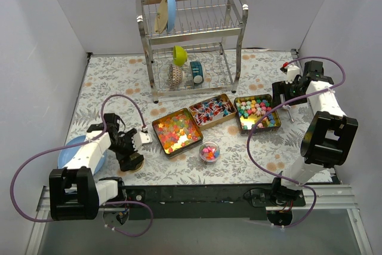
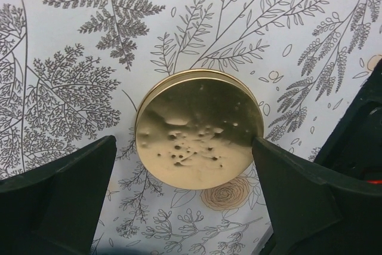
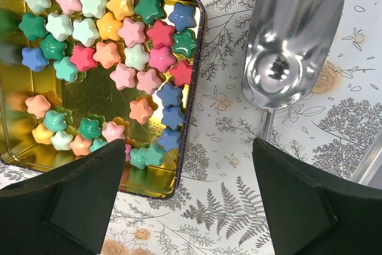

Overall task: Pack the candies
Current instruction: Pick up the bottle lid at the center of the board.

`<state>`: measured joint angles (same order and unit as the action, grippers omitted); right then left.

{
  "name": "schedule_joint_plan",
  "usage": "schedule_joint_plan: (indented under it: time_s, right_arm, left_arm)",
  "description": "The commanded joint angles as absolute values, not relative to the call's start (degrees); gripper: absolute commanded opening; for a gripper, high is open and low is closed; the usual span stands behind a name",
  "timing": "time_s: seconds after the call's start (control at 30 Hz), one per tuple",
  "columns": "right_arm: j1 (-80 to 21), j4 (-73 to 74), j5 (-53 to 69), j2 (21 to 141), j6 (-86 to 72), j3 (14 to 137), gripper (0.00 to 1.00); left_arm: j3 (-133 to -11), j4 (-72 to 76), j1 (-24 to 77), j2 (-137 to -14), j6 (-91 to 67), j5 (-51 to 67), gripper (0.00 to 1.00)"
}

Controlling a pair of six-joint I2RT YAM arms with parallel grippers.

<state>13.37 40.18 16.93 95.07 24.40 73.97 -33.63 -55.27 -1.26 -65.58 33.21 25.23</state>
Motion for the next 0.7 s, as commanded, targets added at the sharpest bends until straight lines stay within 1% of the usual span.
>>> schedule_joint_plan:
  time_s: [0.0, 0.1, 0.2, 0.23, 0.53, 0.67]
  right_arm:
    - [13.36, 40.34, 18.54, 94.13, 25.22, 74.80, 0.94]
    - [13.36, 40.43, 18.89, 94.13, 25.40, 74.27, 0.94]
    - [13.45, 40.34, 19.07, 94.39, 25.31, 74.00, 0.94]
    - [13.36, 40.34, 19.07, 94.48, 25.31, 74.09, 0.94]
    - [13.36, 40.52, 19.25, 94.92, 25.58, 74.53, 0.94]
    - [13.36, 40.60, 19.42, 95.01, 25.58, 74.62, 0.94]
  left_arm:
    - [-36.64, -60.53, -0.79, -65.83, 37.25, 25.93, 0.98]
    - [-36.39, -62.49, -0.79, -64.61, 39.80, 25.40, 0.98]
    - [-35.51, -60.05, -0.88, -63.99, 39.30, 23.65, 0.98]
    - [-35.16, -59.51, 0.95, -64.07, 39.11, 23.38, 0.98]
    - [-32.17, -55.72, 3.78, -60.82, 39.02, 19.60, 0.98]
    - [-32.25, -55.02, 5.97, -62.13, 37.54, 19.25, 0.98]
